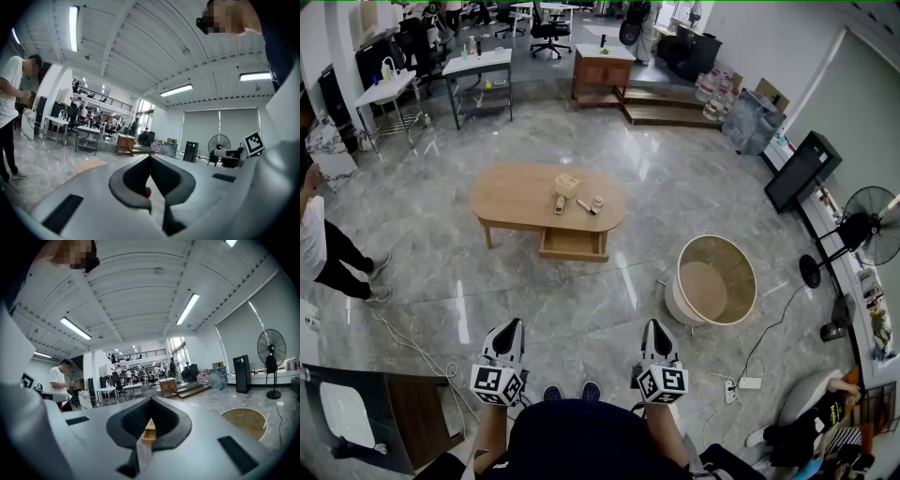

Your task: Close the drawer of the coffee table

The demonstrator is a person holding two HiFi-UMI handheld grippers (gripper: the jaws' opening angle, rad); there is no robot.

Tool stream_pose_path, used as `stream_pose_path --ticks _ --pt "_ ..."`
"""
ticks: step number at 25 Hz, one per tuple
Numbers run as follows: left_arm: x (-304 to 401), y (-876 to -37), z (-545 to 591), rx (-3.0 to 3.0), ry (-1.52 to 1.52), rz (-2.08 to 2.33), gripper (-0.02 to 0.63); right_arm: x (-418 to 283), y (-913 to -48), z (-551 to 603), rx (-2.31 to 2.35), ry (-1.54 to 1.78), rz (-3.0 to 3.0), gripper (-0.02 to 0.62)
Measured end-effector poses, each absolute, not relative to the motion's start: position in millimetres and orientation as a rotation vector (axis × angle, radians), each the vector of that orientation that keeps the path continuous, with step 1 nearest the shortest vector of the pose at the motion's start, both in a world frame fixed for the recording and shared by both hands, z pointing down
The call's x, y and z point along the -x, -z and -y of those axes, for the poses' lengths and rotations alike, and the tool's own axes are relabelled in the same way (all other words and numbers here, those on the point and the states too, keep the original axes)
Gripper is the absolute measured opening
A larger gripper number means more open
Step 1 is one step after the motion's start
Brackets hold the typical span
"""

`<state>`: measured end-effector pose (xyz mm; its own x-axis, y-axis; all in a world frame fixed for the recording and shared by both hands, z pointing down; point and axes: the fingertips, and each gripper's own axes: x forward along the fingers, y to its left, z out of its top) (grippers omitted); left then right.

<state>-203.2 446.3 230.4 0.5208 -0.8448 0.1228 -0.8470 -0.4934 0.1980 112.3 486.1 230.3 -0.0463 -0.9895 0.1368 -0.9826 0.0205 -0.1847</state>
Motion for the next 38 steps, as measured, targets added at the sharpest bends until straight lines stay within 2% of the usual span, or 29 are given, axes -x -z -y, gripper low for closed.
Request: stream_pose_path --ticks 23,38 --pt "217 -223 -443 -2.547 0.015 1.451 0.025 -96 -221 -481 2.104 0.291 -2.246 0.028" --pt "268 -221 -466 -2.549 0.042 1.419 0.025 -46 -218 -520 2.121 0.296 -2.212 0.028"
